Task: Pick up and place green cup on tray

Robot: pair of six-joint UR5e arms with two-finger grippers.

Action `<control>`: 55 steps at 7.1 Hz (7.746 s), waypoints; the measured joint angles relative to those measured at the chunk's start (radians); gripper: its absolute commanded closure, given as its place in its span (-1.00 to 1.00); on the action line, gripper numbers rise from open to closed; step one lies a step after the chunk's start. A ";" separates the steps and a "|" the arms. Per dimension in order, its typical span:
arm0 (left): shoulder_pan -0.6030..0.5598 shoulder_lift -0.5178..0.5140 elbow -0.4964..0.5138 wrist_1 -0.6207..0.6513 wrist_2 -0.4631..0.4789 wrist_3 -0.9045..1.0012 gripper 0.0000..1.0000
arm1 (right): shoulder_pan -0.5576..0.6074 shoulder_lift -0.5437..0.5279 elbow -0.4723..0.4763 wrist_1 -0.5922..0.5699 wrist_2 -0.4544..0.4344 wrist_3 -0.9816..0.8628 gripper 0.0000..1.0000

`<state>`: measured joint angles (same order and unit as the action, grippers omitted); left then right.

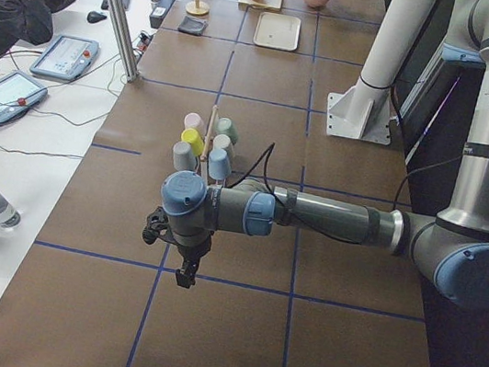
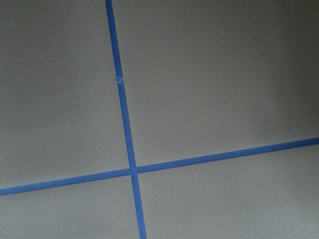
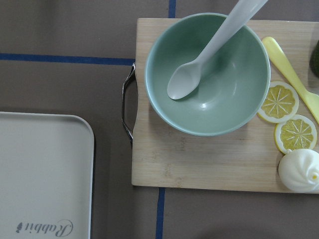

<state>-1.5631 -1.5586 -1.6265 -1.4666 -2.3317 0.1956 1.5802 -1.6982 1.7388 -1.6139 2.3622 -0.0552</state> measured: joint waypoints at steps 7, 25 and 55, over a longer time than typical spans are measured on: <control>0.005 -0.001 0.000 0.002 0.000 -0.001 -1.00 | -0.071 -0.001 -0.023 0.140 0.089 0.046 -0.98; 0.005 -0.002 0.010 -0.008 0.000 -0.001 -1.00 | -0.503 -0.070 -0.282 0.948 -0.049 0.710 1.00; 0.011 -0.005 0.010 -0.008 0.000 -0.001 -1.00 | -1.010 0.544 -0.151 0.611 -0.407 1.331 -1.00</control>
<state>-1.5524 -1.5631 -1.6168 -1.4741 -2.3316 0.1948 0.5706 -1.1542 1.5874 -1.0026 1.9548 1.2757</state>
